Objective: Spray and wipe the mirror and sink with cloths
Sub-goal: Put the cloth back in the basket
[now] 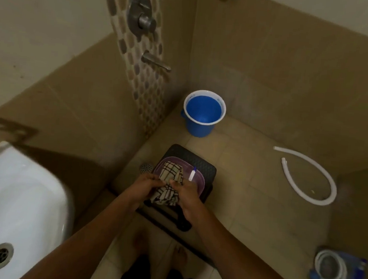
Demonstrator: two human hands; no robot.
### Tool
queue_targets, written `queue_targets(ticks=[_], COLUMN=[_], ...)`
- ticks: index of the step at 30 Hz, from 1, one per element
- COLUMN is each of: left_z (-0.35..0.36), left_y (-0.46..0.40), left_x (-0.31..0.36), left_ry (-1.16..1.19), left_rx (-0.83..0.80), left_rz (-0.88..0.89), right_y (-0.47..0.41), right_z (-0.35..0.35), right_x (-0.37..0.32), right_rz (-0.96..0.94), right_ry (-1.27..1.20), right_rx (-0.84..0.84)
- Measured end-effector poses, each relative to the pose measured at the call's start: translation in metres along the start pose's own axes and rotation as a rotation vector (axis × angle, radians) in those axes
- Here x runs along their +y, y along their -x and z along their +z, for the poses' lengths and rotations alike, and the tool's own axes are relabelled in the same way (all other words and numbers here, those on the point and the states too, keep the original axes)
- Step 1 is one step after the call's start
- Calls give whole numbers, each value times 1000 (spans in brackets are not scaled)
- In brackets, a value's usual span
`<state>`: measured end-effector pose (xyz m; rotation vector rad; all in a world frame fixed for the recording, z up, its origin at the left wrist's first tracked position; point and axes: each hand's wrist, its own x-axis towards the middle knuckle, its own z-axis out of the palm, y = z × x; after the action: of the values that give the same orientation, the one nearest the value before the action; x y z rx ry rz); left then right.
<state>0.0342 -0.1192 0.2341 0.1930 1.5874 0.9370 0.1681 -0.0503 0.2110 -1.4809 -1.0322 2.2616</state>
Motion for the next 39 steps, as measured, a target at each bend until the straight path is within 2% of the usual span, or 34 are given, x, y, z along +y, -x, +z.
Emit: queue_targets(ticks=[3, 10, 13, 19, 25, 39], left_z=[4, -5, -11, -2, -7, 13], left_y=[-23, -79, -108, -163, -240, -249], left_x=[-2, 5, 7, 5, -51, -56], left_ry=[-72, -270, -346, -414, -565, -790], left_rx=[49, 106, 119, 112, 86, 231], left_rz=[0, 21, 36, 16, -44, -77], right_y=[-12, -36, -48, -72, -91, -132], right_z=[-2, -32, -51, -76, -87, -93], right_x=[5, 0, -2, 6, 20, 65], right_rz=[-58, -267, -287, -226, -162, -98], right_ry=[196, 894, 1046, 1142, 1093, 1006], right_rx=[54, 260, 331, 384, 427, 379])
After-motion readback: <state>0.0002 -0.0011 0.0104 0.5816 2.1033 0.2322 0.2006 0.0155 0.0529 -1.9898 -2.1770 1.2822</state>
